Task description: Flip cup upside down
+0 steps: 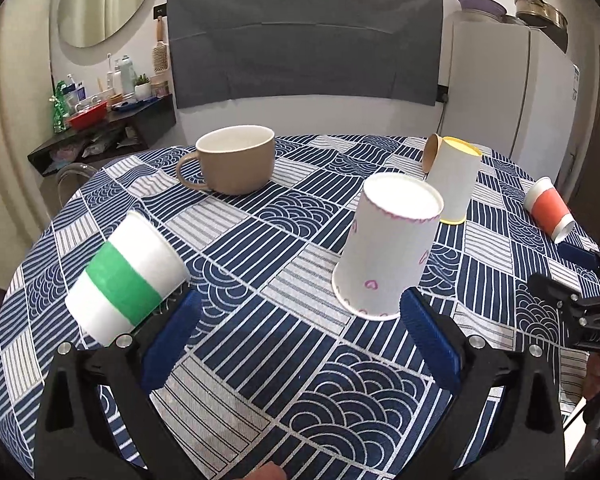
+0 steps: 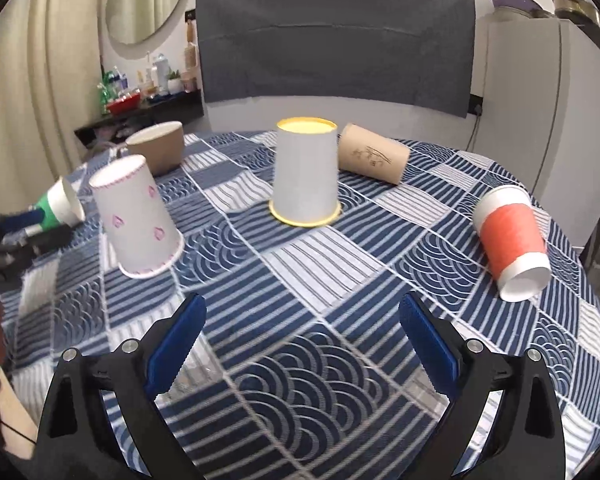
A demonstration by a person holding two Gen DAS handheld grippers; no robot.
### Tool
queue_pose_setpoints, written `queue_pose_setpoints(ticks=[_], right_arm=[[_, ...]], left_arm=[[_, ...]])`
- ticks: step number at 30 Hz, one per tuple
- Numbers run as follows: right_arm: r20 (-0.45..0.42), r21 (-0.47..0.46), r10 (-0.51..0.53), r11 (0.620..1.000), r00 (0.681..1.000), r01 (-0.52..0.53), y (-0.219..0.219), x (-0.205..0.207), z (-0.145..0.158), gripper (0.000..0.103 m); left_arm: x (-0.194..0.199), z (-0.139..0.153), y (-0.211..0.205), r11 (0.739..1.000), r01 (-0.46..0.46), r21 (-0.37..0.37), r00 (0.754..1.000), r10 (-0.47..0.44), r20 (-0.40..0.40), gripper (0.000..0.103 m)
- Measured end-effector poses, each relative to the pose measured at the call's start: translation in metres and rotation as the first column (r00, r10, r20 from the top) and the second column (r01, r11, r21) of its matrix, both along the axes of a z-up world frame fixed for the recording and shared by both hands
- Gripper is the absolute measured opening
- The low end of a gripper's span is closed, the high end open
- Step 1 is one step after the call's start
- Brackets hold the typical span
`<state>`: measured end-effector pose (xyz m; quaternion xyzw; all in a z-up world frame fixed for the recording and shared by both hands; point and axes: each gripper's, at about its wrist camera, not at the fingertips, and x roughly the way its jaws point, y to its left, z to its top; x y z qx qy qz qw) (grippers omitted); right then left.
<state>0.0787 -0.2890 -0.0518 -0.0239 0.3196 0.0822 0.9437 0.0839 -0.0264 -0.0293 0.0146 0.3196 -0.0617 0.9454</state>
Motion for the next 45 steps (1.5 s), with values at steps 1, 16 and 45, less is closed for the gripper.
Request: queue_pose_setpoints(ticks=[1, 16, 45], right_arm=[[0.003, 0.005, 0.001, 1.000, 1.000, -0.001, 0.003, 0.000, 0.000, 0.093], [0.026, 0.016, 0.033, 0.999, 0.999, -0.033, 0.023, -0.002, -0.003, 0.094], [0.017, -0.018, 0.005, 1.000, 1.000, -0.004, 0.027, 0.000, -0.006, 0.094]], left_arm=[[-0.001, -0.003, 0.002, 1.000, 0.003, -0.014, 1.000, -0.003, -0.005, 0.097], [-0.010, -0.016, 0.013, 0.999, -0.034, 0.008, 0.999, 0.034, 0.011, 0.097], [-0.011, -0.020, 0.008, 0.998, -0.051, 0.042, 0.999, 0.050, 0.008, 0.097]])
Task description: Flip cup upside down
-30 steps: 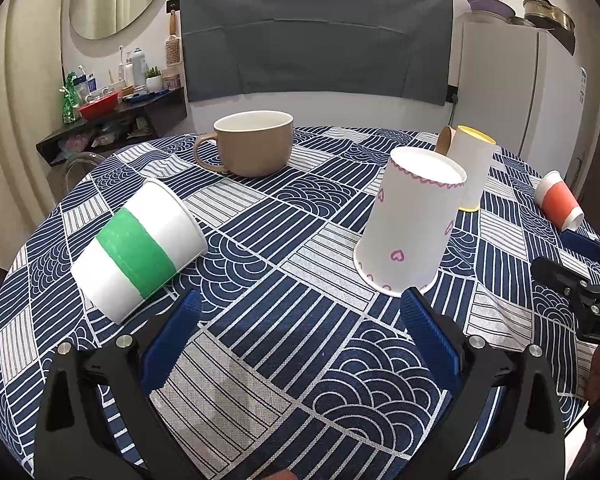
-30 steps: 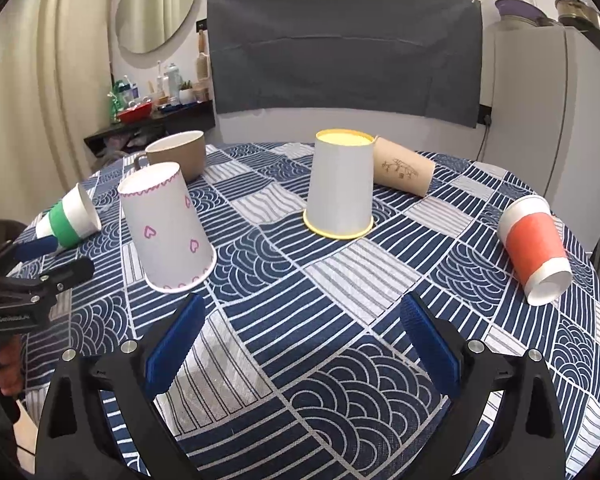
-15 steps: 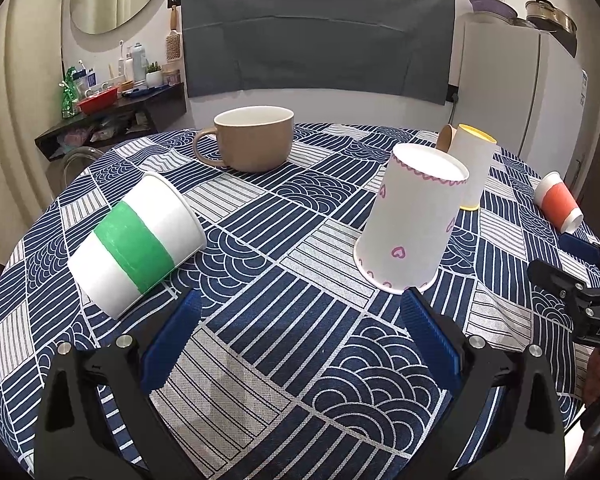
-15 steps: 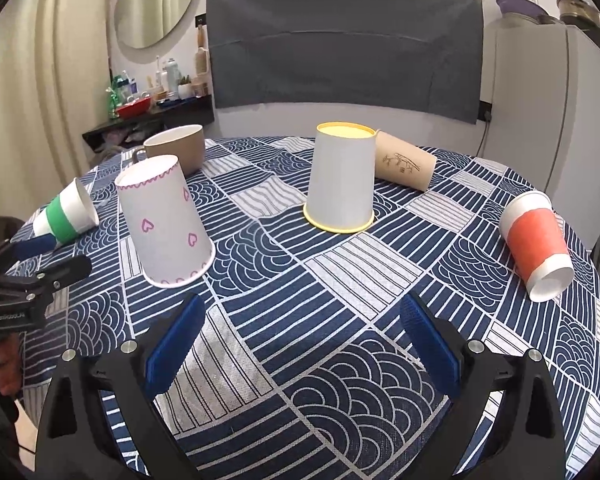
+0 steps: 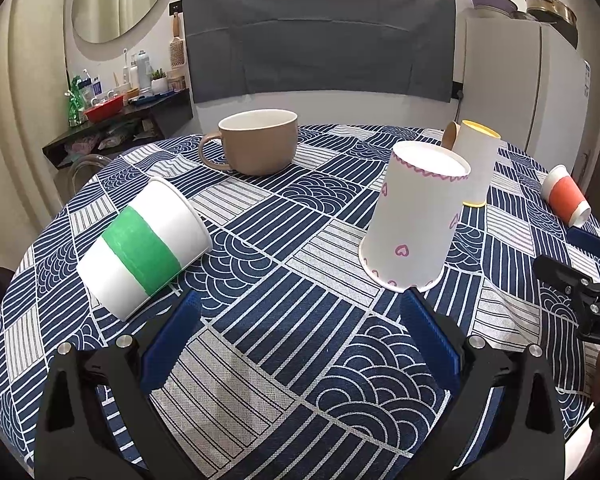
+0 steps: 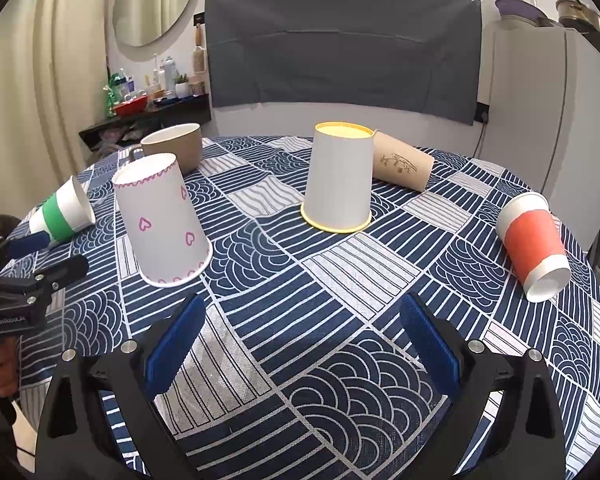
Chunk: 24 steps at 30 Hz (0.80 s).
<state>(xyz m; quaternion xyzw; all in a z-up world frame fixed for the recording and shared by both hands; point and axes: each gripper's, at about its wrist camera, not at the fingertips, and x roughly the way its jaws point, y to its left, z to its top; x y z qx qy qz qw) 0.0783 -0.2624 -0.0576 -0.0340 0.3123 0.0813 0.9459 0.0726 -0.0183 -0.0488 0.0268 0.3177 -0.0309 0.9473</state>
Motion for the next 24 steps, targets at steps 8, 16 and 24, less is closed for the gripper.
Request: queue_pose_setpoints(ticks=[8, 16, 24], right_arm=[[0.001, -0.002, 0.006, 1.000, 1.000, -0.006, 0.0002, 0.0002, 0.0002, 0.094], [0.002, -0.002, 0.003, 1.000, 1.000, -0.003, 0.0003, -0.0003, 0.0000, 0.094], [0.002, -0.002, 0.000, 1.000, 1.000, 0.000, 0.0000, -0.0005, -0.0001, 0.094]], left_arm=[[-0.0006, 0.0000, -0.0050, 0.999, -0.002, 0.038, 1.000, 0.001, 0.006, 0.097], [0.0008, -0.0006, -0.0053, 0.999, 0.003, 0.035, 1.000, -0.003, -0.003, 0.097], [0.0011, -0.0007, -0.0026, 1.000, -0.002, 0.016, 1.000, 0.002, -0.007, 0.097]])
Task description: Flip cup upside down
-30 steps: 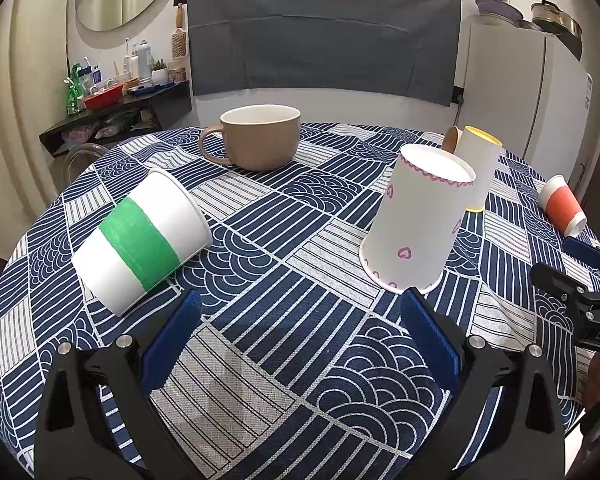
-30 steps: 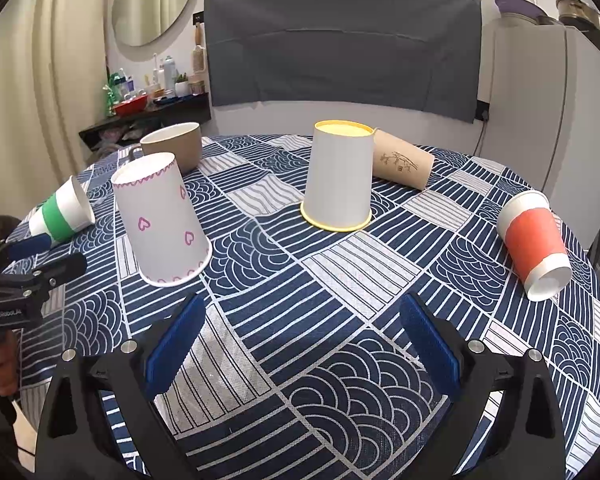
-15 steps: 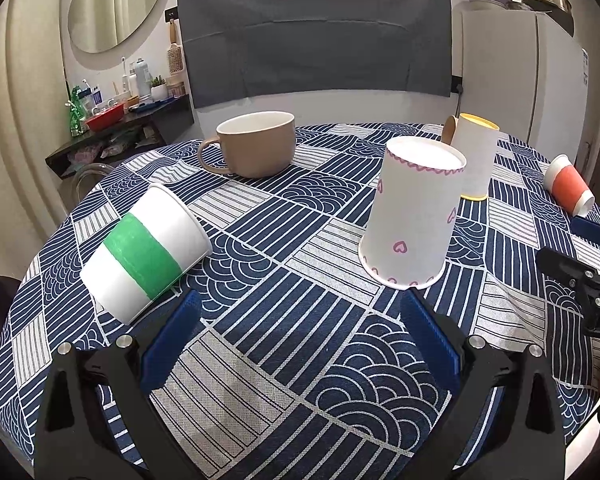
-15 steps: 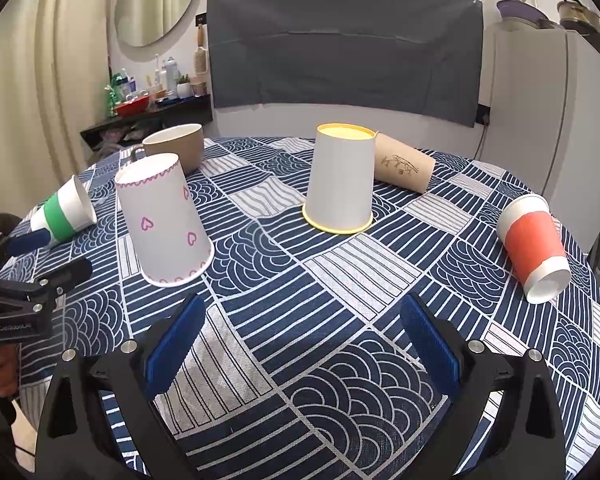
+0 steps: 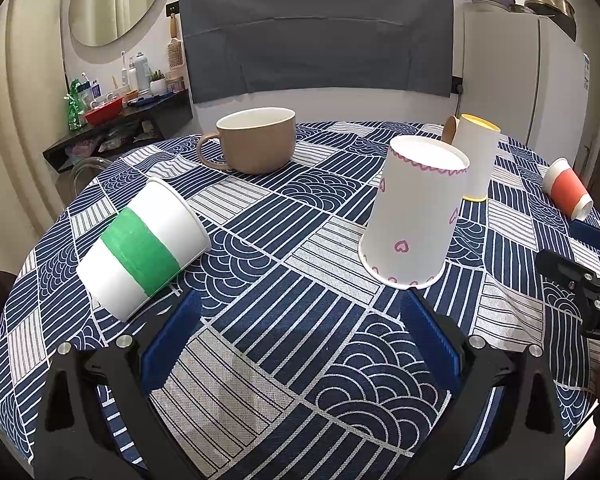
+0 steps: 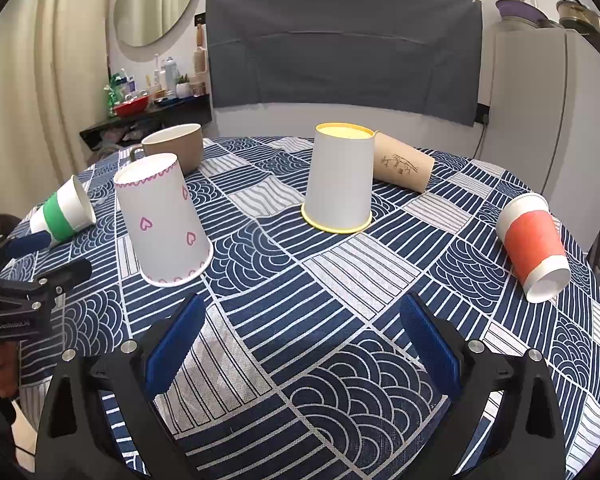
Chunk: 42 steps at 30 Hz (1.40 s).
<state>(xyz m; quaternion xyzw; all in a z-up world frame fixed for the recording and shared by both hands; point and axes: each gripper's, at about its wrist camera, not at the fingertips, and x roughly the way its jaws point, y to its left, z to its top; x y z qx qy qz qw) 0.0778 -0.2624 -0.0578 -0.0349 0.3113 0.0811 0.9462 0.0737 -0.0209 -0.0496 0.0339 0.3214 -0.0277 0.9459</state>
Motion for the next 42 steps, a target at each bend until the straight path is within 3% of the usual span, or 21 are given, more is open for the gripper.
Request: queue_pose_setpoints(ticks=[27, 42], right_arm=[[-0.001, 0.007, 0.003, 1.000, 1.000, -0.003, 0.0004, 0.0006, 0.0000, 0.094], [-0.004, 0.009, 0.000, 1.000, 1.000, 0.000, 0.0004, 0.0010, -0.0008, 0.094]], left_arm=[[-0.0007, -0.0011, -0.0025, 1.000, 0.007, 0.012, 1.000, -0.007, -0.002, 0.097], [0.0048, -0.0033, 0.0044, 0.999, -0.002, -0.040, 0.999, 0.000, -0.039, 0.097]])
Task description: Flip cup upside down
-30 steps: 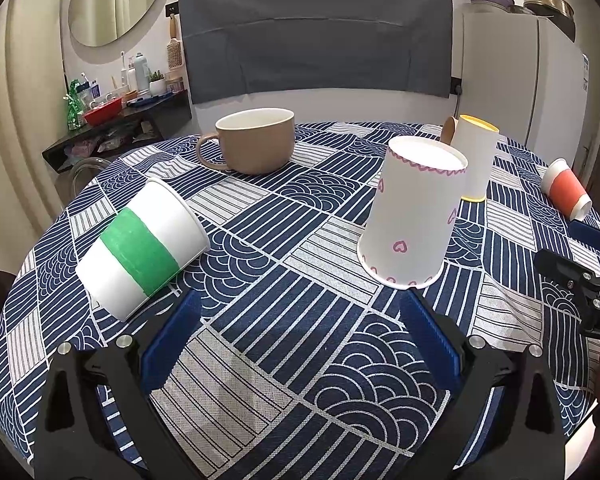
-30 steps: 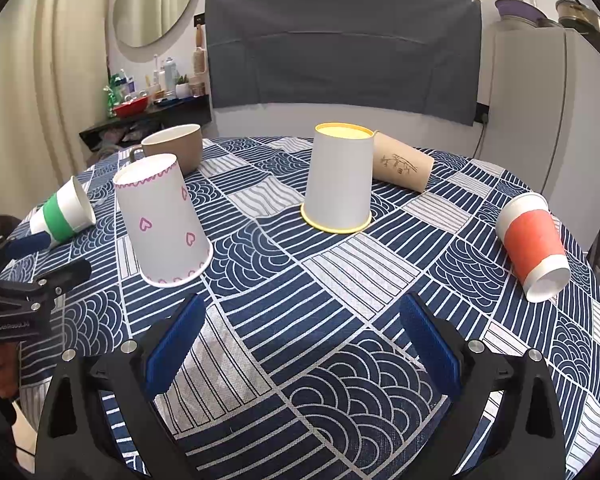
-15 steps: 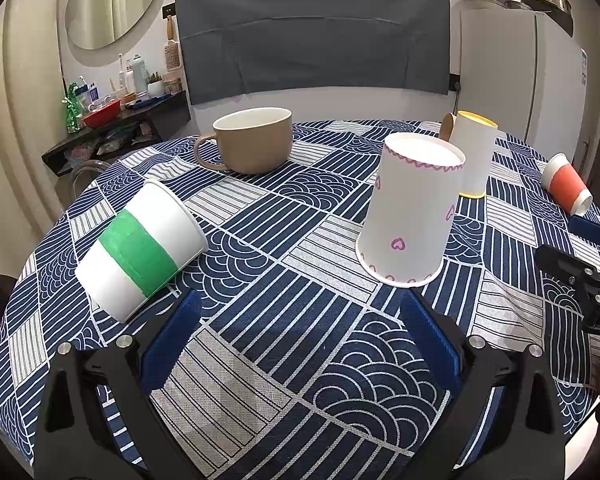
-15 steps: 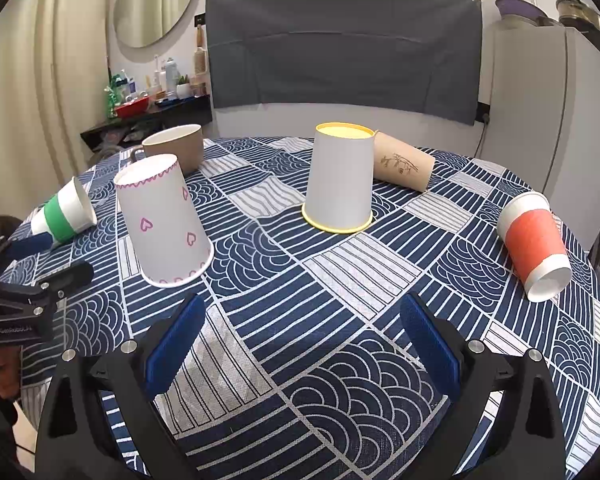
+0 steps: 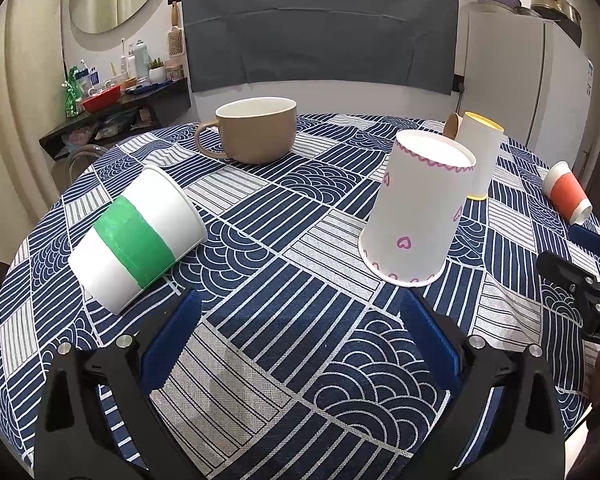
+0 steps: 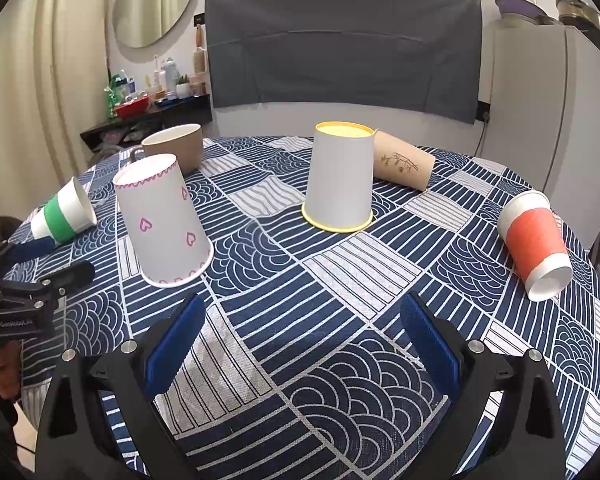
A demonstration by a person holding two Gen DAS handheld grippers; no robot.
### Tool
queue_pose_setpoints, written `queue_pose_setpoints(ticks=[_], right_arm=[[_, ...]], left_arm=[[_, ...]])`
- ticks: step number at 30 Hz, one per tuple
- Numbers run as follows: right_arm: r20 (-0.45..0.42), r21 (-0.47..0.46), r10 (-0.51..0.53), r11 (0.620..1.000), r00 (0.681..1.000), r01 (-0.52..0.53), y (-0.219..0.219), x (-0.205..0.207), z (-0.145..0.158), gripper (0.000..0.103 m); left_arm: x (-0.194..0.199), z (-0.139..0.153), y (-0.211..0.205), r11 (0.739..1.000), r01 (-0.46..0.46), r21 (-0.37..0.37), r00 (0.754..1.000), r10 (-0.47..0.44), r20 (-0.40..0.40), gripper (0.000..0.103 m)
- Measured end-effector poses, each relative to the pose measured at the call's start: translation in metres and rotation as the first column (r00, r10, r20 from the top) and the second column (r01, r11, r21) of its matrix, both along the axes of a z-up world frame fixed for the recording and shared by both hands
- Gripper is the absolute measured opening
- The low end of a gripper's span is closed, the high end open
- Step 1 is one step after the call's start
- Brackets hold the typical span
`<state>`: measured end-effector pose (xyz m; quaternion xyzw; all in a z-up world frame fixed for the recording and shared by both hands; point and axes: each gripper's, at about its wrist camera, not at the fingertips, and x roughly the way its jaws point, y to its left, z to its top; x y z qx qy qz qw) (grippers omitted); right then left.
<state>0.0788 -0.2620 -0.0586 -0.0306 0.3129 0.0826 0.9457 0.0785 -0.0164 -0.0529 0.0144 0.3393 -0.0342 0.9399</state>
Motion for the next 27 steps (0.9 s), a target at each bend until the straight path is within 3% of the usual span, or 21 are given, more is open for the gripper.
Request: queue_pose_setpoints(ticks=[4, 15, 27], right_arm=[[-0.002, 0.000, 0.000, 1.000, 1.000, 0.000, 0.0004, 0.0003, -0.0002, 0.094], [-0.005, 0.000, 0.000, 1.000, 1.000, 0.000, 0.0002, 0.0011, -0.0007, 0.094], [-0.003, 0.001, 0.002, 1.000, 1.000, -0.002, 0.0007, 0.0002, 0.0001, 0.094]], left_arm=[[0.0023, -0.0014, 0.0016, 1.000, 0.015, -0.016, 1.000, -0.015, -0.018, 0.097], [-0.0010, -0.0006, -0.0066, 0.999, 0.016, 0.032, 1.000, -0.016, 0.006, 0.097], [0.0021, -0.0011, 0.0013, 1.000, -0.025, 0.010, 1.000, 0.025, -0.010, 0.097]])
